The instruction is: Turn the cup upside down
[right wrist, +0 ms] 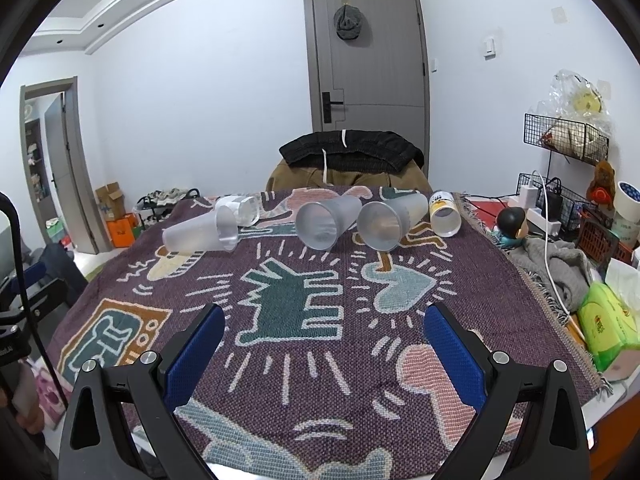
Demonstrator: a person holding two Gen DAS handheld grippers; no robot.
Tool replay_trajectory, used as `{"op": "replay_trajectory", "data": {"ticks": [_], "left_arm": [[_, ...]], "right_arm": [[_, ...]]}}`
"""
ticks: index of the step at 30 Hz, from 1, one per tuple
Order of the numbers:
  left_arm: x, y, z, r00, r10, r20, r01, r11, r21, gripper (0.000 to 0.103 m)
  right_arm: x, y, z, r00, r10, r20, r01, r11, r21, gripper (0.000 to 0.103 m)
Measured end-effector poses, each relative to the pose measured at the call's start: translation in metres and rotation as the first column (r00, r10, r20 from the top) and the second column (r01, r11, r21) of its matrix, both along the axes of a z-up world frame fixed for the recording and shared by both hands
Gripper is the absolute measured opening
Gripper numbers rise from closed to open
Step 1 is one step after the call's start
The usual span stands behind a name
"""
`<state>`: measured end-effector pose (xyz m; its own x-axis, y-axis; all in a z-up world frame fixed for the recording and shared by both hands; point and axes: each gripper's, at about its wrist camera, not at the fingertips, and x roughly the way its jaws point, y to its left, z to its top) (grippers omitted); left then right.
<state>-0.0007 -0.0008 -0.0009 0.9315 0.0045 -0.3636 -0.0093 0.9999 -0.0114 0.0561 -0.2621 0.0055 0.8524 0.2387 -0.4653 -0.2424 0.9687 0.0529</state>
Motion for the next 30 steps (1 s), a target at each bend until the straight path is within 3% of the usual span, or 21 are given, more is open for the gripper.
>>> {"op": "replay_trajectory", "data": {"ticks": [17,30], "left_arm": [[-0.001,0.002,0.001,1.000,0.000,0.010,0.000,1.000,-0.007,0.103],[0.023,0.012,0.018,0.999,-0.002,0.035,0.003,1.000,-0.026,0.103]], "right_arm": [[0.003,-0.001,0.002,1.000,-0.010,0.001,0.010,1.000,-0.002,0.100],[0.033,-0.001,0.020,0.998,-0.068,0.003,0.068,0.997,-0.026,0.100]]}}
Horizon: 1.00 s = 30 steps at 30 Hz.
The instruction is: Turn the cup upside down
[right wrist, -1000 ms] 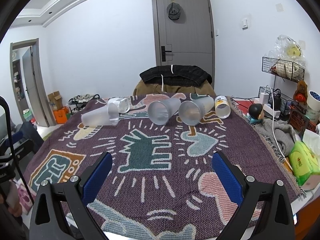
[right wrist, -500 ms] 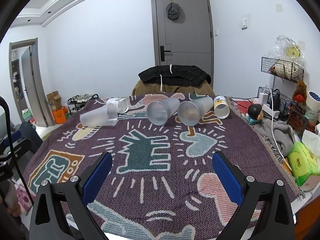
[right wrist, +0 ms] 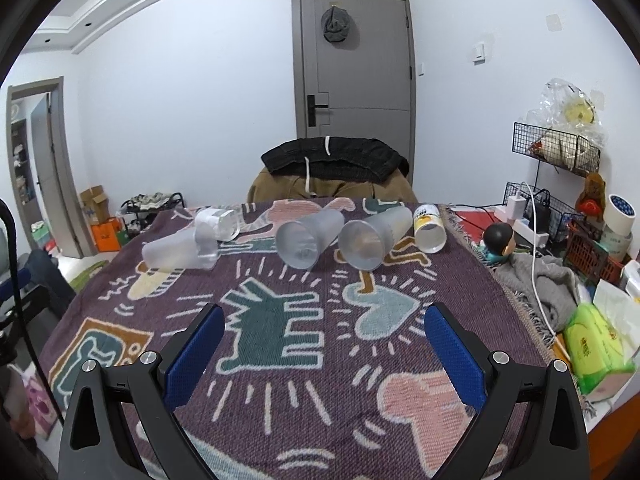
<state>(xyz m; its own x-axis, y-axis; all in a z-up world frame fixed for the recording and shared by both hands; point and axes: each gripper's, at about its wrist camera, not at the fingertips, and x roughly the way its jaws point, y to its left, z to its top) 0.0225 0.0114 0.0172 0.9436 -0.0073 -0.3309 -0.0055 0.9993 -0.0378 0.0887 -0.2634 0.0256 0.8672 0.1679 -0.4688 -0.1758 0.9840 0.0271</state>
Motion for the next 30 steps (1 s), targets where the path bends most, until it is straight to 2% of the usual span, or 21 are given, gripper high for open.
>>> {"op": "replay_trajectory", "data": {"ticks": [12,21,30], "left_arm": [[0.040,0.003,0.006,1.000,-0.002,-0.023,0.002,1.000,0.004,0.103],[0.081,0.004,0.007,0.999,0.005,-0.046,-0.006,1.000,-0.025,0.103],[0.115,-0.009,-0.006,0.996,-0.010,-0.088,0.006,0.999,-0.041,0.103]], "right_arm": [[0.062,-0.009,0.012,0.998,-0.057,-0.029,0.056,0.998,-0.037,0.100],[0.111,-0.036,0.014,0.989,-0.136,-0.064,0.136,0.991,-0.002,0.100],[0.163,-0.076,0.005,0.970,-0.200,-0.137,0.205,0.978,0.025,0.100]]}}
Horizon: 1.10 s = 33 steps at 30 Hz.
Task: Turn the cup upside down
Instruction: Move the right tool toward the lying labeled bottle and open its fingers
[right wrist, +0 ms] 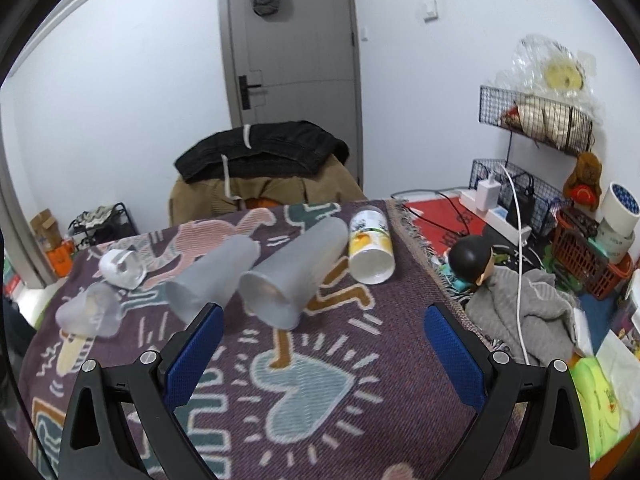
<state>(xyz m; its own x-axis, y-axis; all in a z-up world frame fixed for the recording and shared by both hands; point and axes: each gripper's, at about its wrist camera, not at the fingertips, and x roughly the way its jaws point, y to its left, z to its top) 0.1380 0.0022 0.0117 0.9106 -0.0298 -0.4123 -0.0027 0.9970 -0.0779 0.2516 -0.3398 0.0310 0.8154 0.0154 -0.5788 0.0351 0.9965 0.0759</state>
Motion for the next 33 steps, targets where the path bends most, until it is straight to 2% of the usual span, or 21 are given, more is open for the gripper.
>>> {"op": "replay_trajectory", "data": {"ticks": [11,14,19,24,27,29,31,33], "left_arm": [[0.049,-0.021,-0.016,0.997,-0.023,-0.080,0.024,1.000,0.019,0.103],[0.063,-0.022,-0.019,0.993,-0.035,-0.110,0.037,0.999,0.015,0.103],[0.090,-0.025,-0.020,0.987,-0.026,-0.158,0.037,0.997,0.066,0.103],[0.110,-0.022,-0.023,0.983,-0.011,-0.182,0.022,0.998,0.062,0.103],[0.118,-0.018,-0.030,0.980,0.001,-0.201,0.009,0.999,0.049,0.103],[0.122,-0.015,-0.034,0.978,0.003,-0.208,0.005,0.999,0.039,0.103],[0.124,-0.014,-0.038,0.977,0.002,-0.212,0.006,0.999,0.033,0.103],[0.124,-0.016,-0.040,0.977,-0.004,-0.214,0.012,0.999,0.036,0.103]], "right_arm": [[0.061,-0.037,-0.017,0.996,-0.059,-0.061,0.064,0.995,0.077,0.100],[0.078,-0.041,-0.021,0.995,-0.063,-0.083,0.069,0.995,0.074,0.100],[0.109,-0.039,-0.028,0.992,-0.039,-0.119,0.046,0.998,0.053,0.100],[0.145,-0.038,-0.042,0.987,-0.012,-0.162,0.018,0.999,0.035,0.100],[0.166,-0.044,-0.058,0.977,-0.042,-0.209,0.045,0.999,0.012,0.100],[0.178,-0.050,-0.069,0.969,-0.064,-0.238,0.069,0.998,0.013,0.099],[0.188,-0.056,-0.078,0.961,-0.070,-0.268,0.079,0.997,0.023,0.091],[0.196,-0.061,-0.086,0.954,-0.077,-0.291,0.090,0.995,0.034,0.090]]}}
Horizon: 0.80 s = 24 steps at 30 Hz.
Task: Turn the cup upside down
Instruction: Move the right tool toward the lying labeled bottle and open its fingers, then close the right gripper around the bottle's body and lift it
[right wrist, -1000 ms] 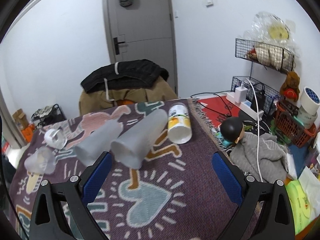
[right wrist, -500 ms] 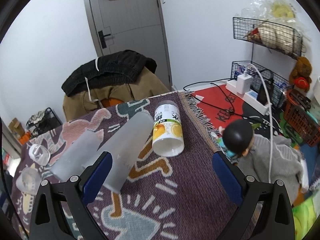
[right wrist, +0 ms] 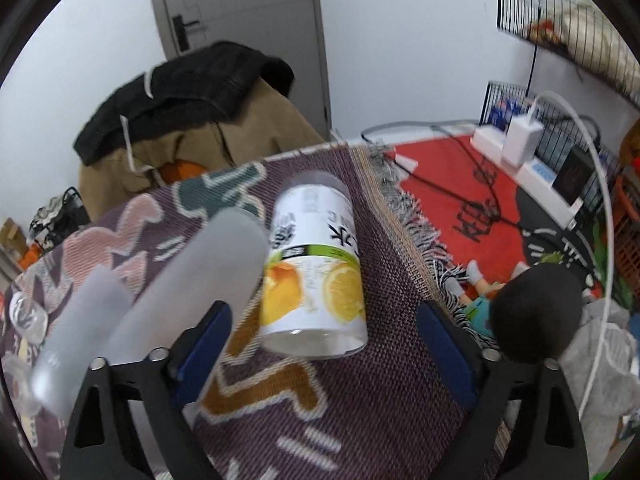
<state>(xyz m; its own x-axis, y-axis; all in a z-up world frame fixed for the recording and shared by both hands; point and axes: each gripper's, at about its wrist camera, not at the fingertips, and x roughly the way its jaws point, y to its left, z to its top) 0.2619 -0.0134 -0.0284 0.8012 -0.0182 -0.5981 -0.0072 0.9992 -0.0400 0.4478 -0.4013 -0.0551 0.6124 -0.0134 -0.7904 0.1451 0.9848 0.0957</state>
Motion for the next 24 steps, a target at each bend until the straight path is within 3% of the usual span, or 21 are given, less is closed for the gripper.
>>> {"op": "replay_trajectory", "data": {"ticks": [4,5,6,11,20,24], "left_arm": [[0.001,-0.005,-0.001,1.000,-0.018,0.005,0.018,1.000,0.008,0.103],[0.001,-0.006,-0.001,1.000,-0.022,0.006,0.022,1.000,0.009,0.103],[0.001,-0.007,-0.002,1.000,-0.026,0.007,0.026,1.000,0.010,0.103],[-0.004,-0.007,0.002,0.999,-0.035,0.016,0.034,0.999,0.025,0.103],[-0.022,0.007,0.014,0.999,-0.020,0.033,0.022,0.999,-0.033,0.103],[-0.035,0.010,0.018,0.999,-0.024,0.039,0.025,0.999,-0.044,0.103]], "right_arm": [[0.013,-0.005,-0.012,1.000,-0.007,-0.029,0.007,1.000,0.021,0.086],[0.017,-0.004,-0.015,0.999,0.002,-0.038,-0.001,1.000,0.029,0.081],[0.019,-0.003,-0.019,0.998,0.015,-0.053,-0.013,0.999,0.042,0.065],[0.005,-0.004,-0.011,1.000,0.007,-0.022,-0.005,0.997,0.073,0.065],[-0.053,0.003,0.026,0.996,-0.025,0.081,0.012,0.988,0.151,0.064],[-0.082,0.010,0.035,0.993,-0.038,0.115,0.022,0.989,0.143,0.064]]}}
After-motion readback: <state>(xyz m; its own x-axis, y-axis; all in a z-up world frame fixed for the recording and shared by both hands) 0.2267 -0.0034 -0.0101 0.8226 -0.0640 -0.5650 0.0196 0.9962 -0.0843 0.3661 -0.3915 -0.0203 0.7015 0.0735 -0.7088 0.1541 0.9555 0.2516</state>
